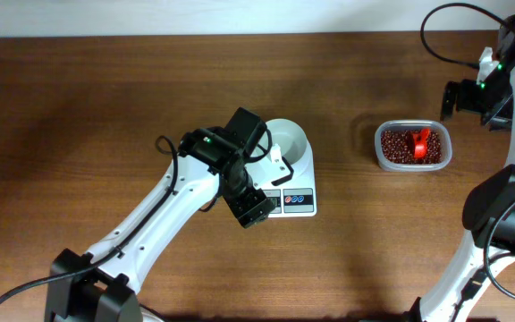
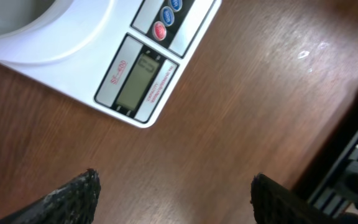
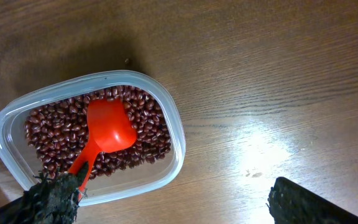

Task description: Scoop item into bowl and weigh 50g on scale

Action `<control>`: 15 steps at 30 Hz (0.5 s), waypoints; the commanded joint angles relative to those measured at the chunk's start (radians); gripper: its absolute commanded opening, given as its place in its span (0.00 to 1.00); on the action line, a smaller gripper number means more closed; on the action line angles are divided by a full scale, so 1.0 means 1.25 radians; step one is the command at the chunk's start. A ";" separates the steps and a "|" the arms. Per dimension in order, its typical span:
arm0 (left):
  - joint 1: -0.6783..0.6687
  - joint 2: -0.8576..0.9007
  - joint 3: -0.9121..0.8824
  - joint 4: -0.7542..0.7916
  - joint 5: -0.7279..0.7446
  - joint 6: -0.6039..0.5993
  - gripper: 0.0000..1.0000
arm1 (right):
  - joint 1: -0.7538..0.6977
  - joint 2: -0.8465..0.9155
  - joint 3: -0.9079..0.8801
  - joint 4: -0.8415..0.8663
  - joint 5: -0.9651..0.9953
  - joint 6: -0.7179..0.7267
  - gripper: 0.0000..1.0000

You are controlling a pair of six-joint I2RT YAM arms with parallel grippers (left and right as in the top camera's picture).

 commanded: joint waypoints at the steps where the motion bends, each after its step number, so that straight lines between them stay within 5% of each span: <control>1: -0.003 0.009 -0.005 0.004 -0.042 0.024 0.91 | 0.004 0.002 0.013 0.000 0.007 0.000 0.99; 3: -0.003 0.009 -0.005 0.005 -0.045 0.024 0.99 | 0.004 0.002 0.013 0.000 0.007 0.000 0.99; 15: -0.003 0.009 -0.005 0.005 -0.045 0.024 0.99 | 0.004 0.002 0.013 0.000 0.007 0.000 0.99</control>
